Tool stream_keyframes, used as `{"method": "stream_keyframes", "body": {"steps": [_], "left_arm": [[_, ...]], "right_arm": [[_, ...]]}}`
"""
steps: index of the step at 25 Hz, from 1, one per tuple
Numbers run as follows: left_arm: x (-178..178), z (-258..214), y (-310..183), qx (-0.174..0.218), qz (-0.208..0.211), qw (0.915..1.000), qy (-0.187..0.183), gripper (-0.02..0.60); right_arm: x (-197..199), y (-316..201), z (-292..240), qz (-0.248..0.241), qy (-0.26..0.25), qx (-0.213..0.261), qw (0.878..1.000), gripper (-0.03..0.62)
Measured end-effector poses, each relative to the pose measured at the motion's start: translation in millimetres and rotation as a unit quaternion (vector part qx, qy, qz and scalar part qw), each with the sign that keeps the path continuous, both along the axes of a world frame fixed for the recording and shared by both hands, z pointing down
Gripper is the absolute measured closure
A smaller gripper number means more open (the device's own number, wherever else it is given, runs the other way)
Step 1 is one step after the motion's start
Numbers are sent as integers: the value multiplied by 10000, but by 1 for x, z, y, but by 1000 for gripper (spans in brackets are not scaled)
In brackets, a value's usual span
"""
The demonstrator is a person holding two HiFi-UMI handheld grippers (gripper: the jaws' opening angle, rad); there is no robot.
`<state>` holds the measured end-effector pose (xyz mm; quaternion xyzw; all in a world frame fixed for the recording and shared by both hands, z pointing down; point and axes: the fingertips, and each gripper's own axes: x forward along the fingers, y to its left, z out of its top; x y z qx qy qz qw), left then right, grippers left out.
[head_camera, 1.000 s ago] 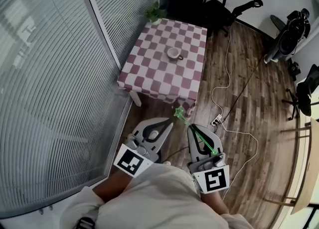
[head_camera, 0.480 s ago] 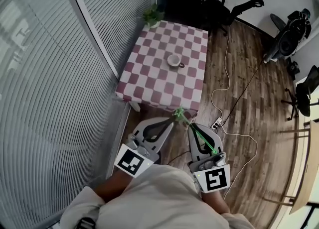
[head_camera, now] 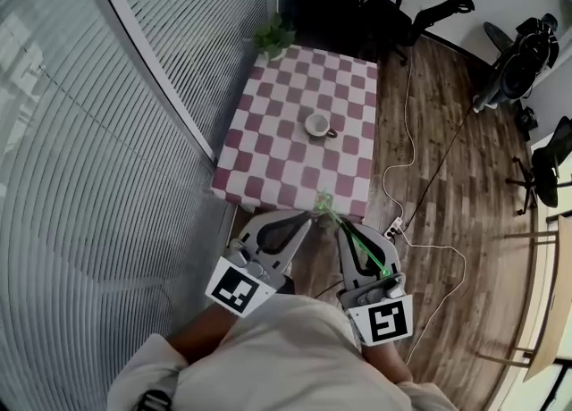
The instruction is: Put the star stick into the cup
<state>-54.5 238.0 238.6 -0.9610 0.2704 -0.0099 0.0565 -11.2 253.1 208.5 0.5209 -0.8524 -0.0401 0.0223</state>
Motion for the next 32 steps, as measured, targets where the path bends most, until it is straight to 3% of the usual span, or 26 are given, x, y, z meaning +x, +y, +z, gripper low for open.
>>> {"method": "stream_keyframes", "body": {"steps": [4,16,32], "left_arm": [[-8,3,-20,-3,101,9999,-140,549],[-27,11,-49,-143,48,9999,-71,549],[-18,12,-89,-204,-53,9998,-45,549]], "right_arm": [[-8,-21,0,54,-7,-37,10000,554],[-30,-52,8,0,13,-128,9999,554],[-14,-92,10,34,-58,-100,9999,554]]}}
